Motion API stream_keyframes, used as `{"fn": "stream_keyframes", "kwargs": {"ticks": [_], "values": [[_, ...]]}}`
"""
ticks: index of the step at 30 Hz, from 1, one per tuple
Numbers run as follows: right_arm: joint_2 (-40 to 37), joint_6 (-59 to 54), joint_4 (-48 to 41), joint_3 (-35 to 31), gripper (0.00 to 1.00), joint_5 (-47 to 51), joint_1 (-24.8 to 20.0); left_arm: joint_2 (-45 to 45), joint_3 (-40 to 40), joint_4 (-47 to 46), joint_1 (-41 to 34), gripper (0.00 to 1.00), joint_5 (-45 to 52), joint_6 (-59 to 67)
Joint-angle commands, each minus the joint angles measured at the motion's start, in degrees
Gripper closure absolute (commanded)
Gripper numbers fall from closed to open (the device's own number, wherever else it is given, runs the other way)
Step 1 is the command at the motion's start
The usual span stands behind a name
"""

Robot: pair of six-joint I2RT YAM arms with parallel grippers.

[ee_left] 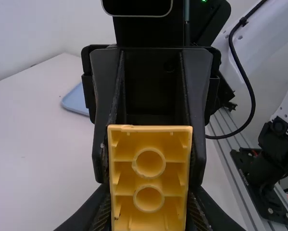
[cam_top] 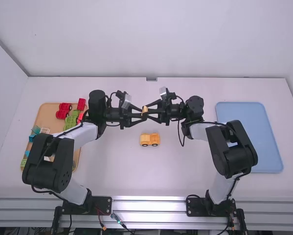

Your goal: Assemble lego blocks to make yellow taxi

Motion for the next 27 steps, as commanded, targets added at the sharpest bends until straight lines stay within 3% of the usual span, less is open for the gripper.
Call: {"fn": "stream_keyframes", "kwargs": {"ticks": [1,4,6,12,17,20,22,23,25,27], "values": [[0.5,0.1,0.3,1.4,0.77,-1.9,0.2,0.2,1.2,0.4,0.2,0.59,-1.1,-0.2],[0.5,-1.7,0.3,1.4,0.8,-1.9,0.8,0.2,1.2,0.3,0.2,0.16,-1.4,-0.2],[0.5,-2.4,0.1,1.4,0.8,-0.9,0.8,0.2,1.2,-0.2,0.2,0.01,-3.0,-0.2],[0.5,-6.8,-6.8,1.5,0.85,6.3,-1.7,0.2,1.2,-6.0,0.2,0.01,-10.3,-0.2],[0.1,-15.2,-22.1,2.3,0.87,16.3,-4.6,0.2,1.2,-10.9,0.3,0.01,-15.3,-0.2],[-1.9,-21.9,-35.8,4.5,0.86,19.4,-5.5,0.2,1.2,-12.5,1.0,0.01,-17.5,-0.2],[-4.7,-30.2,-52.2,7.5,0.87,25.4,-5.4,0.2,1.2,-13.0,0.9,0.01,-21.5,-0.2],[-5.1,-31.4,-54.7,8.0,0.87,26.6,-5.3,0.2,1.2,-13.1,0.9,0.01,-22.1,-0.2],[-7.4,-38.2,-71.4,12.2,0.89,37.3,-3.8,0.2,1.2,-13.2,1.0,0.01,-26.1,-0.2],[-8.4,-40.5,-80.8,15.0,0.92,44.6,-2.4,0.2,1.2,-13.2,1.0,0.01,-28.6,-0.2]]}}
